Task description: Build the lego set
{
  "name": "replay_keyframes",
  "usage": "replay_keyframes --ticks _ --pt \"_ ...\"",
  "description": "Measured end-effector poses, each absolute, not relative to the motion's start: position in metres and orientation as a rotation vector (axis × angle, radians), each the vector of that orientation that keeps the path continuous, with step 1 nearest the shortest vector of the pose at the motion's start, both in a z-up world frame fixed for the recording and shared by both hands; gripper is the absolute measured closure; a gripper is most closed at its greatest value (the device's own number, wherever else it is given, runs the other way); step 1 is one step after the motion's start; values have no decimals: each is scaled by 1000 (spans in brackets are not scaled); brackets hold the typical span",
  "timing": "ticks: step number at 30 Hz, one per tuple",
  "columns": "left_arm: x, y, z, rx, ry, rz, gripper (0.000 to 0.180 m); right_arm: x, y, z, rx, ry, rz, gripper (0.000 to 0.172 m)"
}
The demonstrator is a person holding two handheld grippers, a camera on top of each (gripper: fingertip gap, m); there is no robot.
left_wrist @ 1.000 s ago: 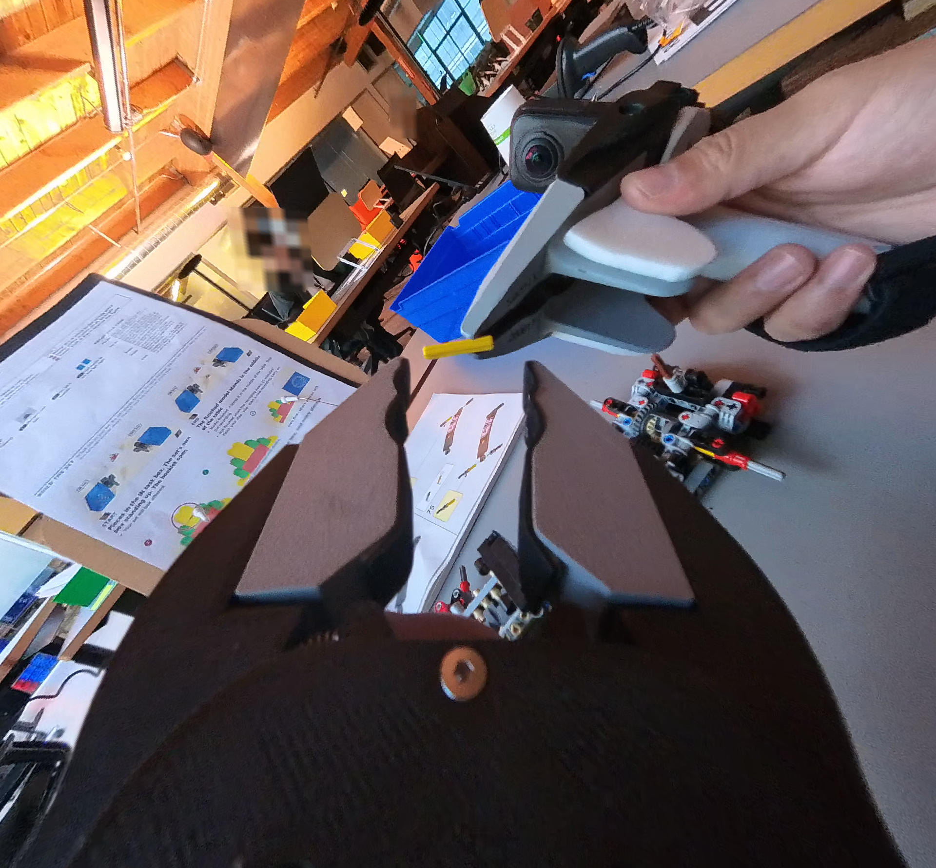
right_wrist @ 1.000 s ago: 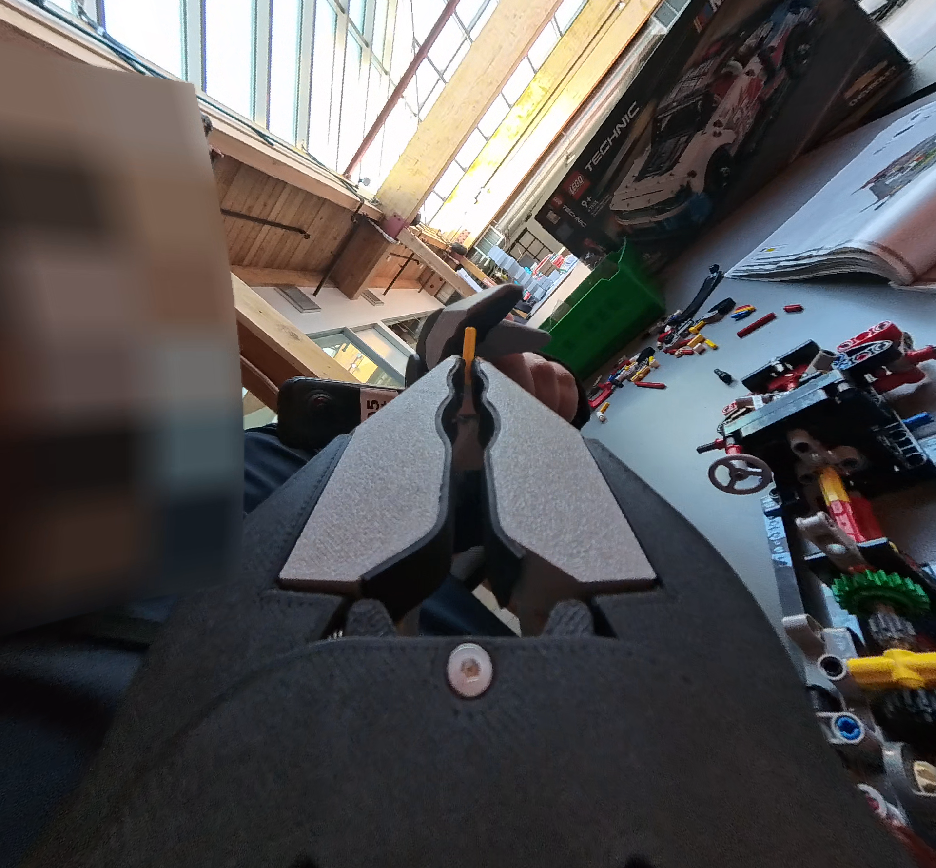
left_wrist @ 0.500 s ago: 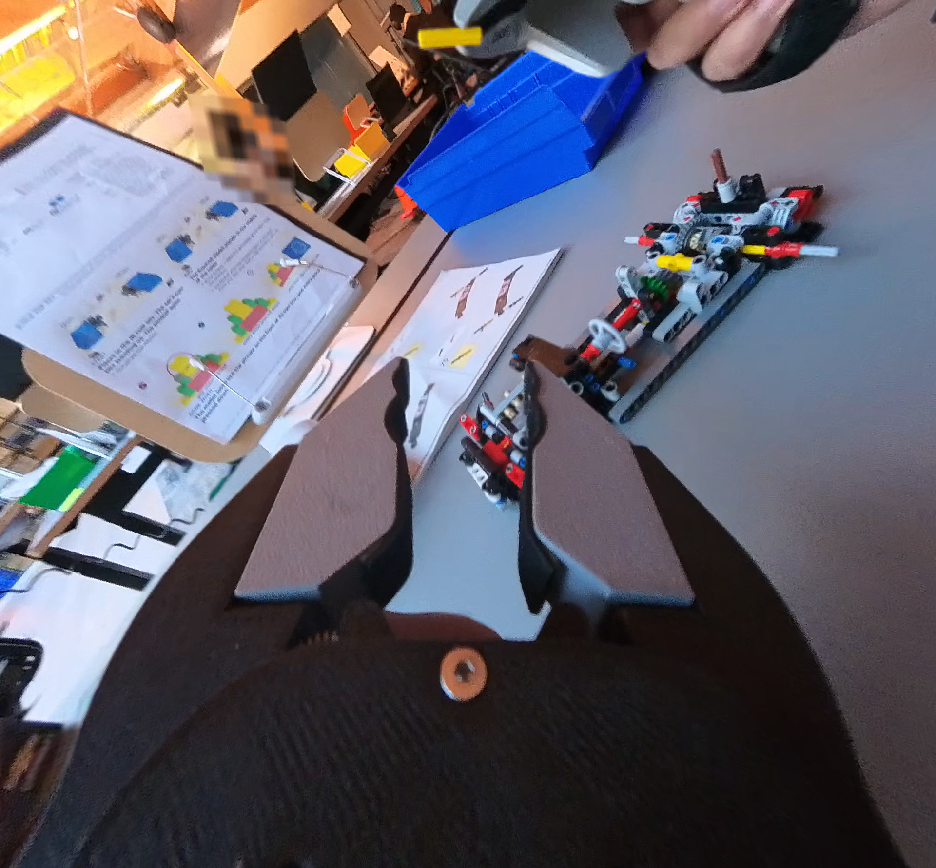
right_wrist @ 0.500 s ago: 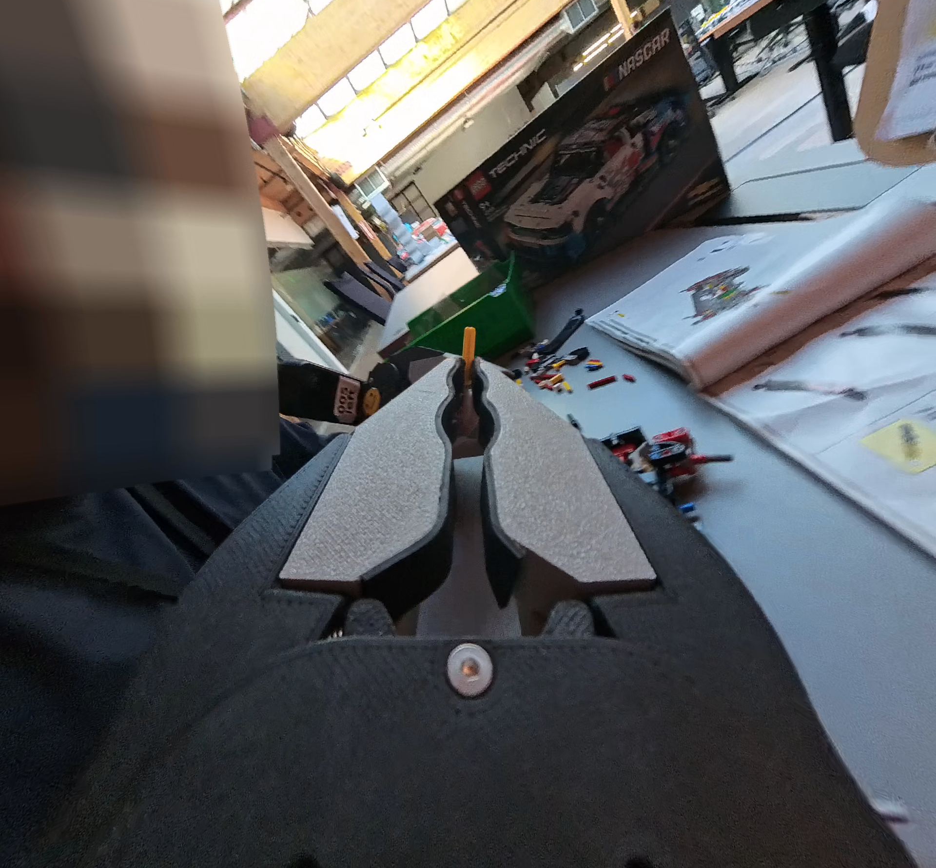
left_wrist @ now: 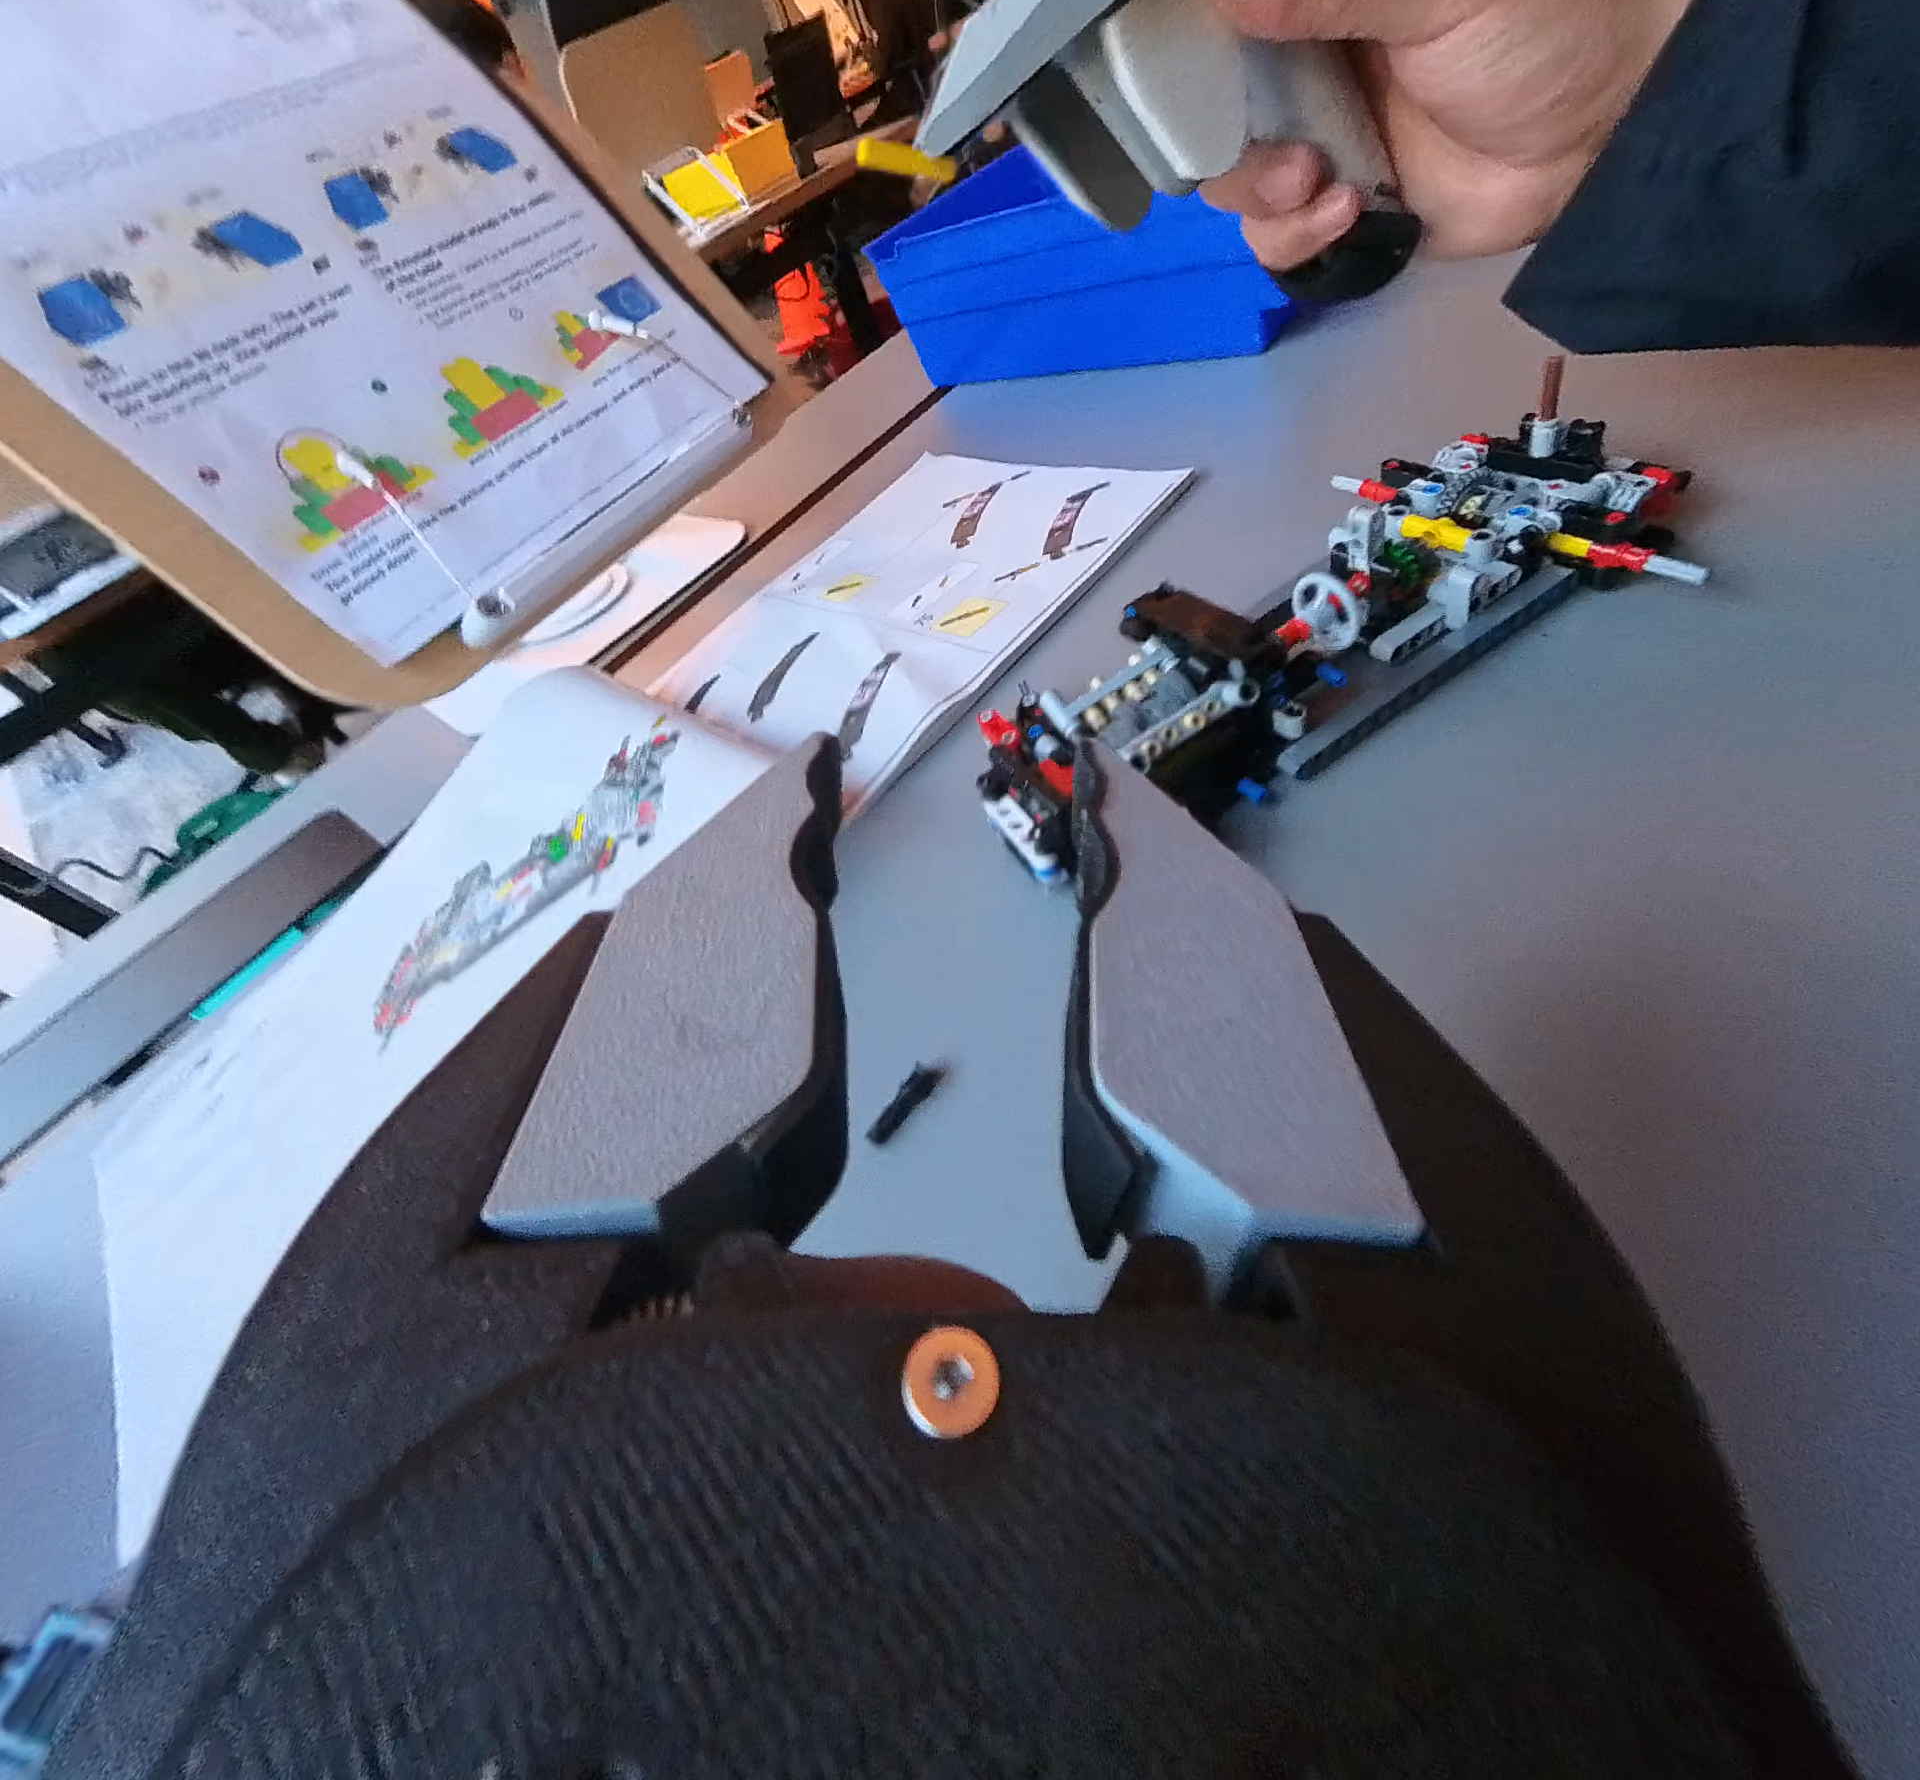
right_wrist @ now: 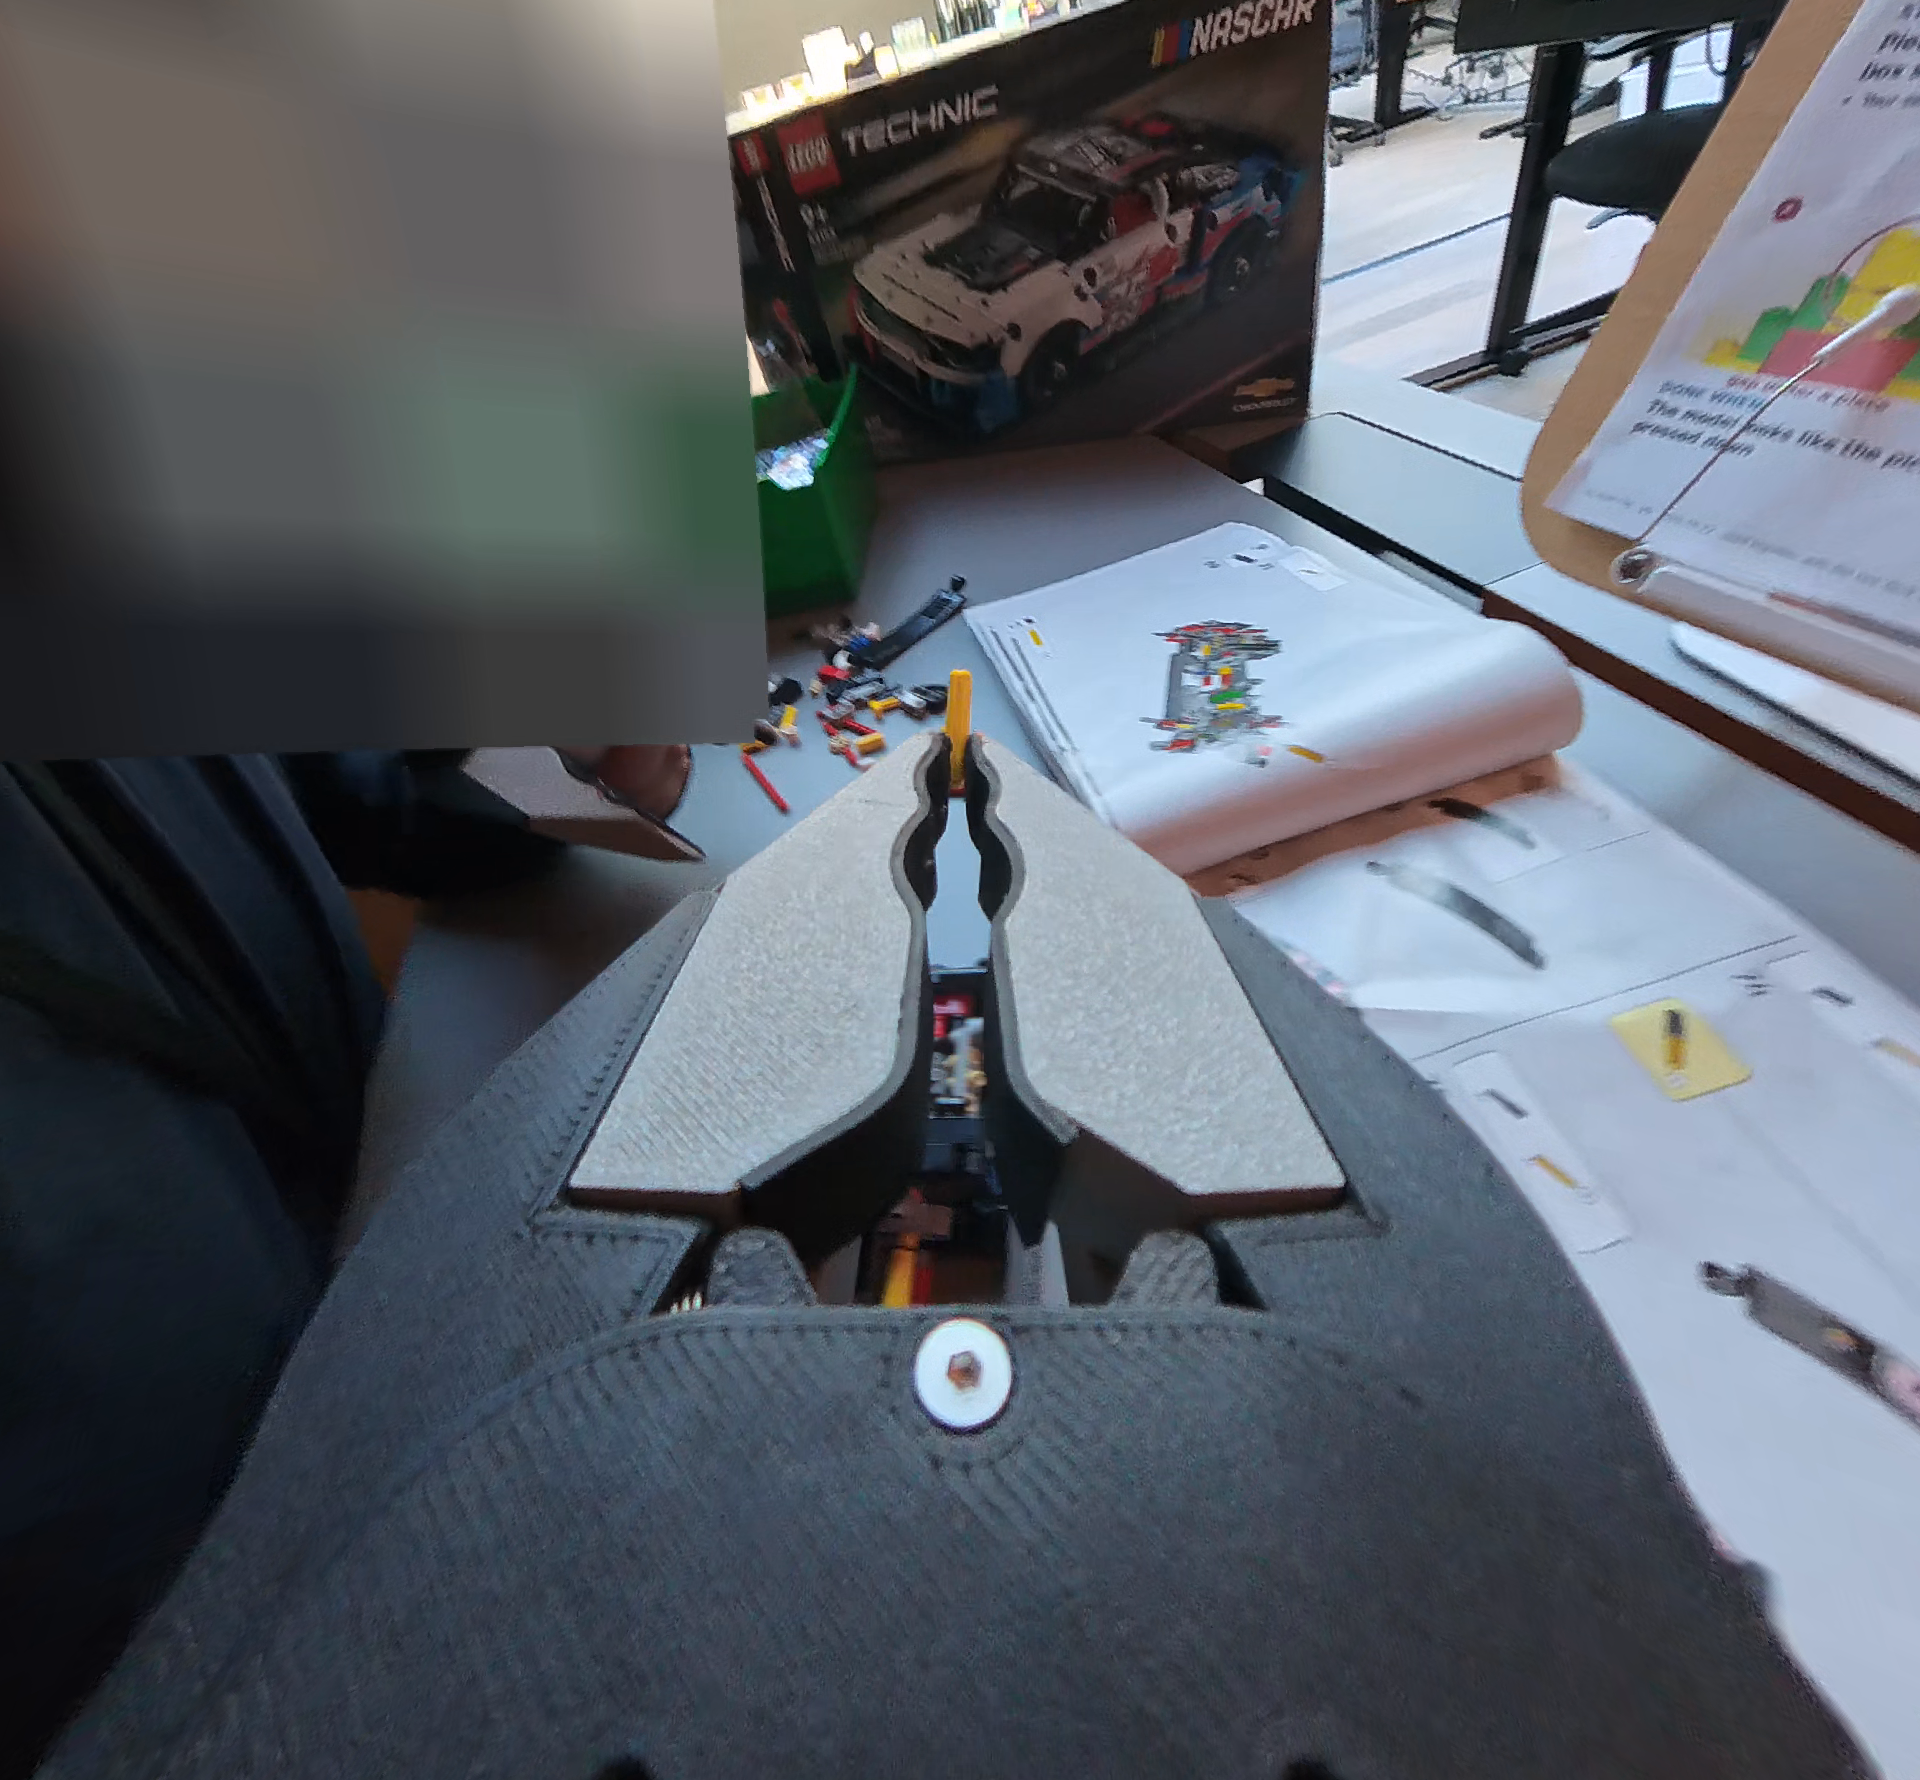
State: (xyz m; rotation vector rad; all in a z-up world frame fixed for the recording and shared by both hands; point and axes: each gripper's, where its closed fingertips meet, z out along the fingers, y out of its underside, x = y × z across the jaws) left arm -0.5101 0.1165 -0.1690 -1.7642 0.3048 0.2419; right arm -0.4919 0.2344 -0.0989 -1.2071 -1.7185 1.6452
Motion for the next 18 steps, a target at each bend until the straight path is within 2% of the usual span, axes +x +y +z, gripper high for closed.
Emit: replay_keyframes --ticks 4,12,18 --pt "-531 105 -179 -1779 262 230 137 -495 236 -100 -1194 -1709 1652 172" --pt "-525 122 -176 -1755 212 193 137 -493 197 -96 -1349 -1548 1989 172" --pt "-491 149 -136 -1643 231 169 134 -485 155 -108 -1513 -1485 2154 172"
